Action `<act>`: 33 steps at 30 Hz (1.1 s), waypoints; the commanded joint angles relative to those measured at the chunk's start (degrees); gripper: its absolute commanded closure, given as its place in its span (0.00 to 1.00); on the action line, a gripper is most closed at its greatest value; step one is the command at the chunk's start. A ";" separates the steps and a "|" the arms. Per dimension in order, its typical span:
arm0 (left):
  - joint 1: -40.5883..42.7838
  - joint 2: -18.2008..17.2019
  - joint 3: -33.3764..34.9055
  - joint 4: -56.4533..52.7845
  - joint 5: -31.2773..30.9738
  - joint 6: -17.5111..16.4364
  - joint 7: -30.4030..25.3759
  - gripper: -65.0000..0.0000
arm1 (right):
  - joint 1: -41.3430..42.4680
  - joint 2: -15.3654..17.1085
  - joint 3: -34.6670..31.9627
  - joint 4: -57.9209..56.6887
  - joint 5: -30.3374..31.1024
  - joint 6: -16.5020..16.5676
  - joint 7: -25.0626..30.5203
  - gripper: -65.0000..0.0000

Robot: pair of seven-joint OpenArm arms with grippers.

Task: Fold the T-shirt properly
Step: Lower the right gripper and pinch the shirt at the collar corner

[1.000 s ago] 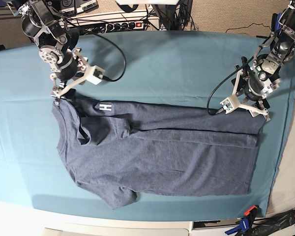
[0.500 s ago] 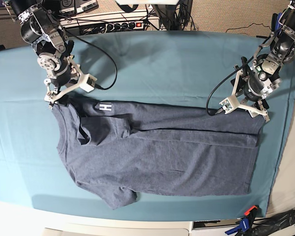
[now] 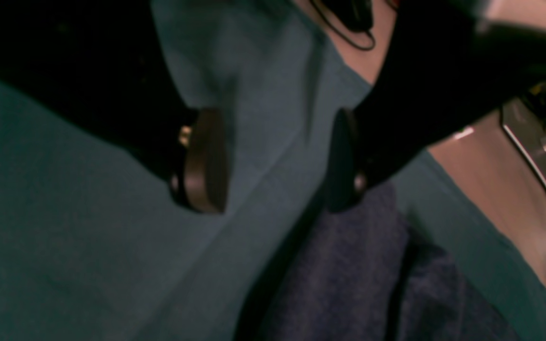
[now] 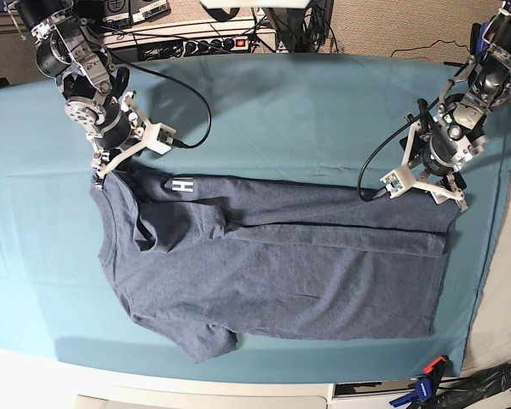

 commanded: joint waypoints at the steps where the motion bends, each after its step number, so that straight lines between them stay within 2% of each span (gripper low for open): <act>1: -0.79 -1.07 -0.59 0.79 0.50 0.59 -0.44 0.46 | 0.68 0.96 0.52 0.76 -0.74 -0.87 0.85 0.67; 6: -0.79 -1.07 -0.59 0.79 0.50 0.59 -1.38 0.46 | 0.96 0.61 0.52 0.76 -0.92 -0.87 2.86 0.75; 20: -0.79 -1.07 -0.59 0.79 0.50 0.61 -1.40 0.46 | 3.39 0.20 0.55 -1.79 -1.22 -0.94 1.29 0.75; 22: -0.79 -1.07 -0.59 0.79 0.50 0.61 -1.42 0.46 | 3.56 0.20 0.55 -4.07 -1.90 -0.94 1.51 0.73; 27: -0.79 -1.07 -0.59 0.79 0.52 0.61 -1.44 0.46 | 4.17 0.20 0.52 -7.87 -2.45 -1.09 1.70 0.60; 33: -0.79 -1.07 -0.59 0.79 0.52 0.61 -1.44 0.46 | 4.96 0.20 0.55 -7.87 -2.43 -1.22 1.40 0.60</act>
